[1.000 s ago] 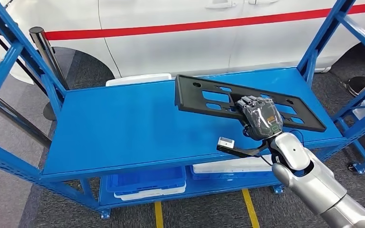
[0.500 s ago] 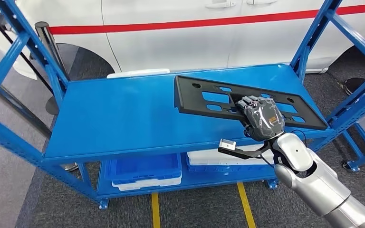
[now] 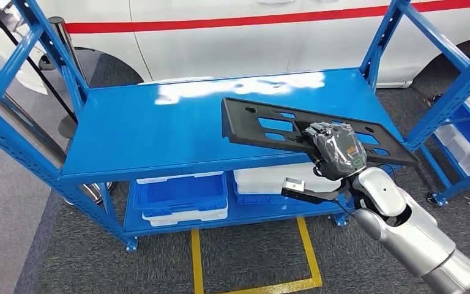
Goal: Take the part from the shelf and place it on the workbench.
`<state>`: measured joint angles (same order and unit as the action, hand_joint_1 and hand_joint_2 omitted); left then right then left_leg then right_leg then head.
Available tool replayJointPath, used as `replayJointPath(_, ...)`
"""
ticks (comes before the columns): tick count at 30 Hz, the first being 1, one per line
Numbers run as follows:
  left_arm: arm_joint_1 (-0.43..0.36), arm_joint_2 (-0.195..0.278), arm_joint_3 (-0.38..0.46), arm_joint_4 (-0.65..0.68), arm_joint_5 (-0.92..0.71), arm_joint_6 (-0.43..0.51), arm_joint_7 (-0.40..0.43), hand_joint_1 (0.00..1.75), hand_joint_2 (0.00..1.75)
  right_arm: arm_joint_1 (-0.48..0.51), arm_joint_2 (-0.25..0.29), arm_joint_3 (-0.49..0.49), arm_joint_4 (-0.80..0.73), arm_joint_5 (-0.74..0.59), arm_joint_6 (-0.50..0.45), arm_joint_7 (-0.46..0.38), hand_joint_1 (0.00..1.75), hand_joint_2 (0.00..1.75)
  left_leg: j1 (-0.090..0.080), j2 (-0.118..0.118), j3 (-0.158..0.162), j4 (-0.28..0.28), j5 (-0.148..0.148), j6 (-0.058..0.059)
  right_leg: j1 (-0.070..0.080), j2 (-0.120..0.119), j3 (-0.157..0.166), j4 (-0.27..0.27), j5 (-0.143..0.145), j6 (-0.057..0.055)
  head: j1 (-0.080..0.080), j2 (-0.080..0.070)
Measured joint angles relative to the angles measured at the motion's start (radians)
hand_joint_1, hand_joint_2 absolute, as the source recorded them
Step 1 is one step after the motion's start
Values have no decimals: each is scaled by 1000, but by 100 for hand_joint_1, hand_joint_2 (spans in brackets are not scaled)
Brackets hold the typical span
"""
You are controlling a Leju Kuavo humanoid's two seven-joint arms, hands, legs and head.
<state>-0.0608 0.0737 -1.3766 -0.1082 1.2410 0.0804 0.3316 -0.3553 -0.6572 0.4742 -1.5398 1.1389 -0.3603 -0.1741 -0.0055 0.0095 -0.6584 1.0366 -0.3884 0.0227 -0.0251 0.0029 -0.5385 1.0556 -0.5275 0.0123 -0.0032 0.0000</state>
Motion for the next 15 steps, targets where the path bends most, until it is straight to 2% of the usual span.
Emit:
replayJointPath(1, 1, 0, 0, 0, 1, 0, 0, 0, 175, -2, 0, 0, -1, -2, 1, 0, 175, 175, 2, -2, -6, 5, -6, -7, -1, -2, -8, -2, 9, -11, 0, 0)
replayJointPath(2, 2, 0, 0, 0, 1, 1, 0, 0, 175, -5, 0, 1, -2, -5, 2, 0, 175, 175, 4, -3, -15, 20, -29, -14, -3, -4, -19, -5, 21, -22, 0, 0)
replayJointPath(3, 3, 0, -1, 0, 1, 2, 0, 0, 175, -7, 0, 1, -3, -8, 3, 0, 175, 175, 6, -4, -29, 55, -73, -19, -4, -5, -32, -7, 34, -30, 0, 0)
replayJointPath(4, 2, 0, -1, 0, 1, 2, 0, 0, 175, -9, 0, 1, -4, -9, 4, 0, 175, 175, 8, -5, -44, 107, -129, -24, -4, -4, -46, -8, 47, -34, 0, 0)
replayJointPath(5, 2, 0, -2, 0, 1, 2, 0, 0, 175, -10, 0, 1, -5, -11, 5, 1, 175, 175, 9, -5, -57, 168, -179, -28, -3, -3, -61, -8, 60, -36, -1, 0)
replayJointPath(6, 1, 0, -3, 0, 2, 2, 0, 0, 175, -10, 0, 1, -6, -13, 8, 1, 175, 175, 10, -5, -64, 226, -210, -30, -2, 0, -78, -7, 73, -35, -1, 0)
replayJointPath(7, 0, 0, -4, 0, 3, 2, 0, 0, 175, -10, 0, 1, -6, -15, 11, 2, 175, 175, 10, -5, -61, 263, -217, -30, 0, 4, -94, -6, 86, -34, -1, 0)
replayJointPath(8, -1, 0, -5, 0, 3, 2, 0, 0, 175, -10, 0, 1, -6, -18, 15, 2, 175, 175, 10, -6, -42, 271, -203, -27, 1, 9, -111, -5, 99, -33, -1, 0)
replayJointPath(9, -1, 0, -6, 0, 4, 2, 0, 0, 175, -10, 0, 1, -6, -21, 19, 2, 175, 175, 9, -11, -6, 244, -177, -21, 2, 16, -126, -5, 111, -30, -1, 0)
replayJointPath(10, -1, 0, -7, 0, 4, 2, -1, 0, 175, -11, 0, 1, -6, -25, 24, 2, 175, 175, 7, -23, 46, 187, -155, -12, 3, 23, -140, -5, 124, -28, -1, 0)
replayJointPath(12, -1, 3, -9, 0, 4, 2, -1, 0, 175, -14, 0, 1, -8, -31, 32, 4, 175, 175, 4, -61, 156, 42, -153, 7, 4, 37, -158, -6, 148, -21, 0, 0)
replayJointPath(13, 0, 4, -10, 1, 4, 2, -1, 0, 175, -16, 1, 1, -9, -33, 35, 6, 175, 175, 1, -75, 188, -8, -161, 13, 2, 44, -162, -9, 160, -15, 0, 0)
replayJointPath(14, 0, 5, -11, 1, 5, 2, -1, 0, 175, -18, 1, 2, -10, -35, 38, 7, 175, 175, -2, -77, 202, -36, -166, 17, 0, 52, -163, -16, 173, -7, 0, 0)
replayJointPath(15, 0, 4, -12, 1, 6, 1, -1, 0, 175, -19, 1, 2, -10, -38, 40, 7, 175, 175, -3, -69, 201, -47, -157, 18, -1, 62, -163, -26, 189, 1, 0, 0)
